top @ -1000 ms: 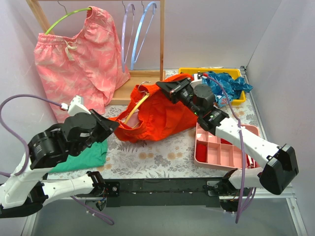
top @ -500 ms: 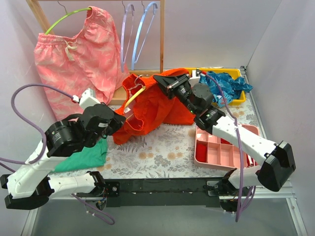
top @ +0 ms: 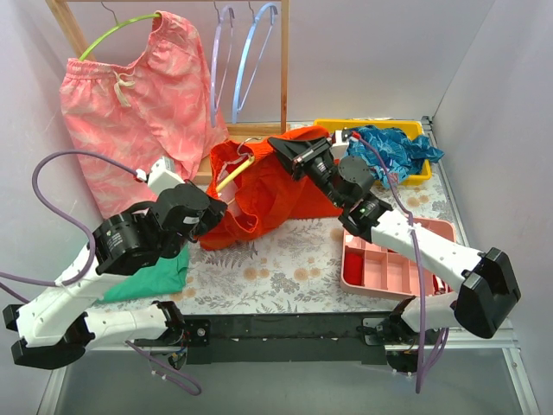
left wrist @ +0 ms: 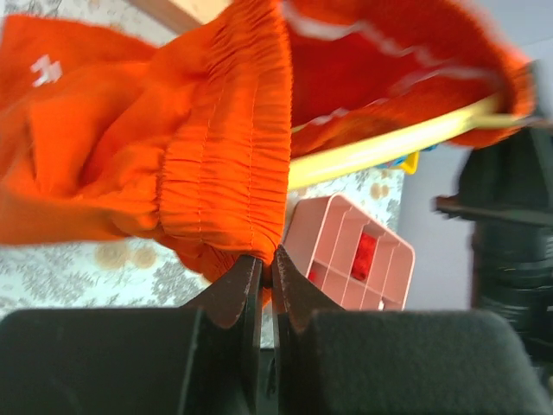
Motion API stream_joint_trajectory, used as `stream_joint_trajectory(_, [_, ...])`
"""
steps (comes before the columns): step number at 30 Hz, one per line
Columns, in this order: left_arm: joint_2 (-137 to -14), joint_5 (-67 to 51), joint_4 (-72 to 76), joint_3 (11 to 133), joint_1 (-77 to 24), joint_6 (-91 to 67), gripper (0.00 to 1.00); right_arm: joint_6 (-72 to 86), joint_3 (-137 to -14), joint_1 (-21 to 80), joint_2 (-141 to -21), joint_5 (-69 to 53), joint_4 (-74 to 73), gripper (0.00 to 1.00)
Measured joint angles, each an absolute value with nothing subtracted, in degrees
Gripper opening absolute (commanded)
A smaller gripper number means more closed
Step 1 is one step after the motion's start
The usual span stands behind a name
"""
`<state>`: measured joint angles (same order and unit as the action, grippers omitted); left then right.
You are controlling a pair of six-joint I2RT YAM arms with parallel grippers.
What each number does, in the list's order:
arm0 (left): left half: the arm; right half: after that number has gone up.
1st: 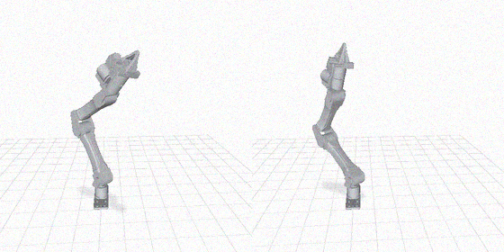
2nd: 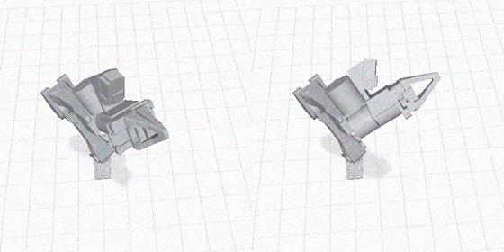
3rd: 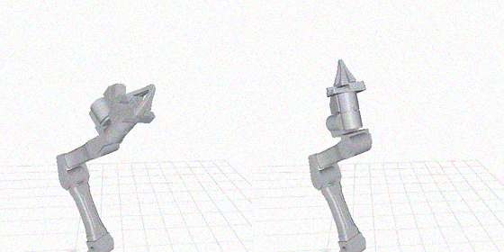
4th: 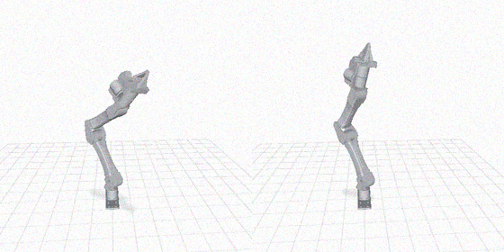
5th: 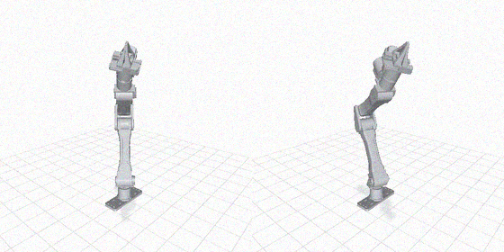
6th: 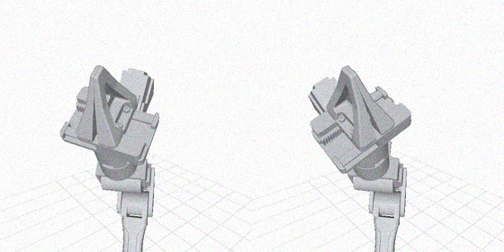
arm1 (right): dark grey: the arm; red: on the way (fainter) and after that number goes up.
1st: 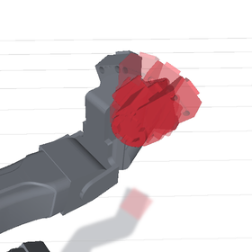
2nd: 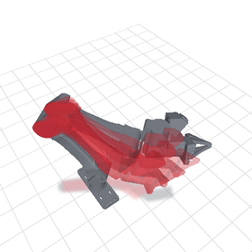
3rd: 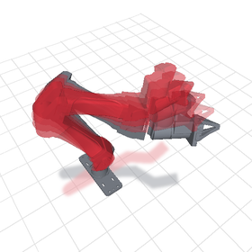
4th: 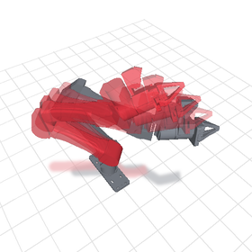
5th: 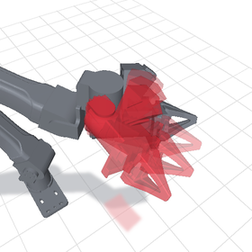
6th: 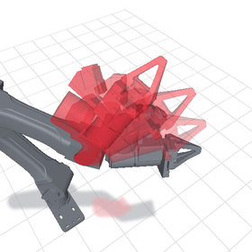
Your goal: Place the shorts on the hanger
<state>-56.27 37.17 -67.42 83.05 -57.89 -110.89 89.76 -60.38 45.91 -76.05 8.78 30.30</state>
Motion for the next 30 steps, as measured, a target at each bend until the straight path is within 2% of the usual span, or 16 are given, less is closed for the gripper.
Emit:
stream_joint_trajectory(4, [-57.49,38.57,-64.45,83.88,-57.89,-107.7,0.05,93.82,-55.18,45.87,-76.25,7.94,34.37,0.01])
stream_joint_trajectory(6, [-58.63,38.65,-63.64,83.5,-57.89,-105.65,0.15,97.21,-51.31,45.1,-76.25,6.96,36.49,0.01])
stream_joint_trajectory(8, [-59.55,38.68,-61.73,81.54,-57.89,-102.91,0.18,99.09,-48.16,44.16,-76.16,6.42,37.89,0.01])
stream_joint_trajectory(13, [-61.28,35.66,-54.89,74.85,-57.93,-94.61,0.36,102.5,-40.75,41.63,-76.12,4.67,38.85,0.01])
stream_joint_trajectory(23, [-62.96,26.94,-48.73,72.77,-57.98,-82.81,0.72,106.5,-36.05,39.59,-77.12,1.39,44.36,0.01])
stream_joint_trajectory(30, [-59.02,20.32,-50.19,73.93,-58.0,-72.75,0.77,106.83,-35.73,39.4,-77.14,-0.54,45.08,0.01])
